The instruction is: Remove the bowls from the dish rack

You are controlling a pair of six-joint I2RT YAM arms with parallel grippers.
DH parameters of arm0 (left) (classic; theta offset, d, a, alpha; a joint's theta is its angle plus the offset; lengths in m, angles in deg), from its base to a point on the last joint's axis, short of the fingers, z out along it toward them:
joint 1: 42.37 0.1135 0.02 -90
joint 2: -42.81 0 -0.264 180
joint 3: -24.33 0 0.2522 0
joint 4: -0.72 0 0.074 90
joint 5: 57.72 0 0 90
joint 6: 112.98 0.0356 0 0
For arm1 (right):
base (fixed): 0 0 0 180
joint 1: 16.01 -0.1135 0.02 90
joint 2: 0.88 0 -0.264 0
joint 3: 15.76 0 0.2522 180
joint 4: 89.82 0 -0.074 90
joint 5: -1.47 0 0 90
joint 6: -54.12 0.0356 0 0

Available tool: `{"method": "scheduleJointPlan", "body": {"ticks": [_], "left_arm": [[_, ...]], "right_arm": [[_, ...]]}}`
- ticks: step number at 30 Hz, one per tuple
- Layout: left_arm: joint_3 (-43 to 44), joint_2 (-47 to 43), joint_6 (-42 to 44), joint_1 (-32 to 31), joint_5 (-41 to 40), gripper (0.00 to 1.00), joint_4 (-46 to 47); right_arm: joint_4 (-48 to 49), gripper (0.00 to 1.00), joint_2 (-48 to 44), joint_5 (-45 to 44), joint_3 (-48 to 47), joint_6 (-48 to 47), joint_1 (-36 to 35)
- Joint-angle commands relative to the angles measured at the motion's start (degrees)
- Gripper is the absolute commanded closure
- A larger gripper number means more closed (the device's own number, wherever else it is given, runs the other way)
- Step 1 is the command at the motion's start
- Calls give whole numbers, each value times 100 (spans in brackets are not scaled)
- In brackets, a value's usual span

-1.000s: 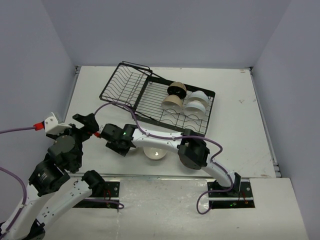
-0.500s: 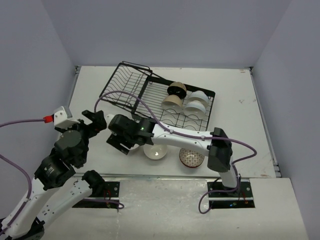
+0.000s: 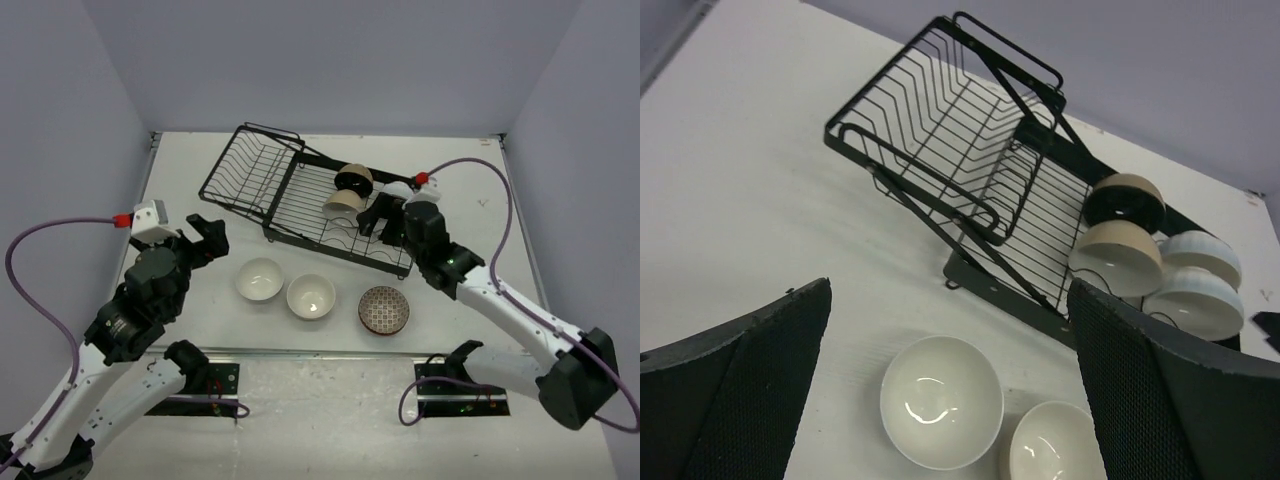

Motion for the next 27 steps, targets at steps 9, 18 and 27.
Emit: {"method": "scheduleJointPlan", "body": {"ticks": [9, 18, 27], "left_arm": [[21, 26, 291, 146, -548, 0, -222], [-23, 88, 361, 155, -408, 0, -187], [-32, 79, 414, 164, -337, 0, -170]], "right_arm": [[743, 1, -355, -1074, -167, 1665, 28], [-128, 4, -127, -2456, 264, 5446, 28], [460, 10, 392, -2491, 712, 6537, 37]]}}
